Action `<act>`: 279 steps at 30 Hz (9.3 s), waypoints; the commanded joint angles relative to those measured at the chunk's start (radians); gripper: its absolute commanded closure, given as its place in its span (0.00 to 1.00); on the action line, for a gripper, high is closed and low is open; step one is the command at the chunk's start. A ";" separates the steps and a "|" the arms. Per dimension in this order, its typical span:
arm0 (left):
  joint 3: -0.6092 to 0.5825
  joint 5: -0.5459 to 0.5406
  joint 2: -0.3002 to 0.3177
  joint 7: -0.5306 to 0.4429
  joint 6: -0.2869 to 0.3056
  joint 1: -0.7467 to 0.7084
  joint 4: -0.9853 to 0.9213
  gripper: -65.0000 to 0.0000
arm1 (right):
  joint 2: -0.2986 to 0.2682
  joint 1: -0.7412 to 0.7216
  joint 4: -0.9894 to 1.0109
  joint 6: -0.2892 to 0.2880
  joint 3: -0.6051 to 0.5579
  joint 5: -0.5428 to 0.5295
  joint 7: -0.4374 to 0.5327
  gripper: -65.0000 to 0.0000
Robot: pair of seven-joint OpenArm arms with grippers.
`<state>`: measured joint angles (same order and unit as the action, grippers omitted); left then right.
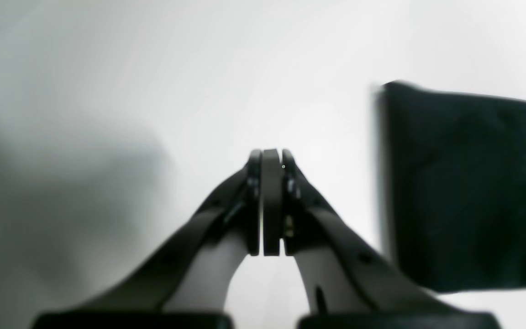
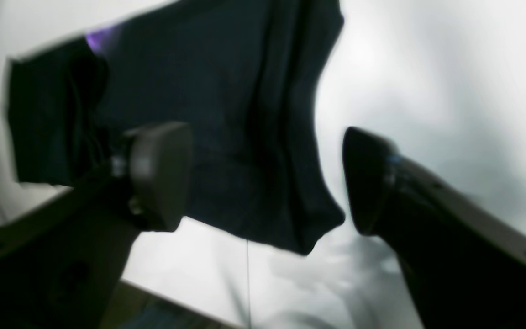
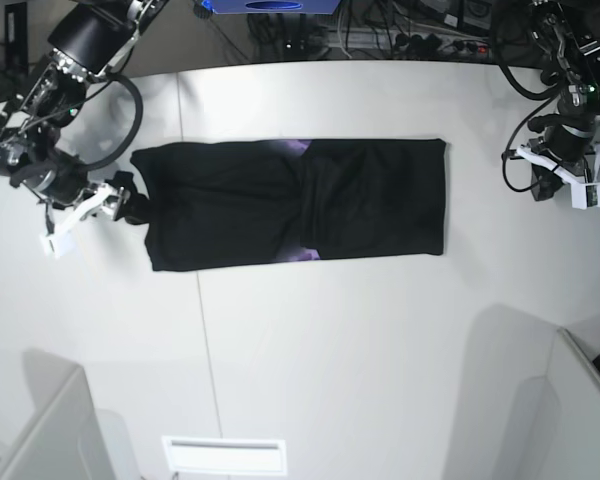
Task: Fold the T-shirt properly
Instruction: 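Release the left gripper and raise it away from the folded shirt, then grasp the opposite strip end with the right gripper and fold it over, then press the folded bundle flat with the right gripper and release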
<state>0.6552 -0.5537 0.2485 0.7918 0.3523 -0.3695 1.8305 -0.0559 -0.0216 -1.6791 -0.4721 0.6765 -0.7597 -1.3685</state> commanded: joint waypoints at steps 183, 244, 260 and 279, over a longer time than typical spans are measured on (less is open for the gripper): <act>-0.391 0.186 -0.091 -0.018 -0.022 0.269 -0.294 1.00 | 0.178 -0.206 0.253 0.626 -1.368 0.375 0.545 1.00; 0.133 0.183 -0.067 -0.018 0.209 -0.056 -0.074 1.00 | 0.198 -0.288 0.141 0.783 -1.675 0.242 0.622 0.41; 0.133 0.182 -0.068 -0.018 0.209 -0.061 -0.071 1.00 | 0.066 -0.197 -0.068 0.726 -1.342 0.219 0.624 0.86; 0.133 -0.171 -0.034 0.085 0.204 -0.072 -0.067 1.00 | 0.103 -0.154 0.141 0.726 -1.581 0.219 0.624 1.00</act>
<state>0.7818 -0.7082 0.1993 0.8982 0.5537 -0.4377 1.7454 0.0307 -0.1661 -1.5234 0.2611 -0.9043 -0.5308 -0.7567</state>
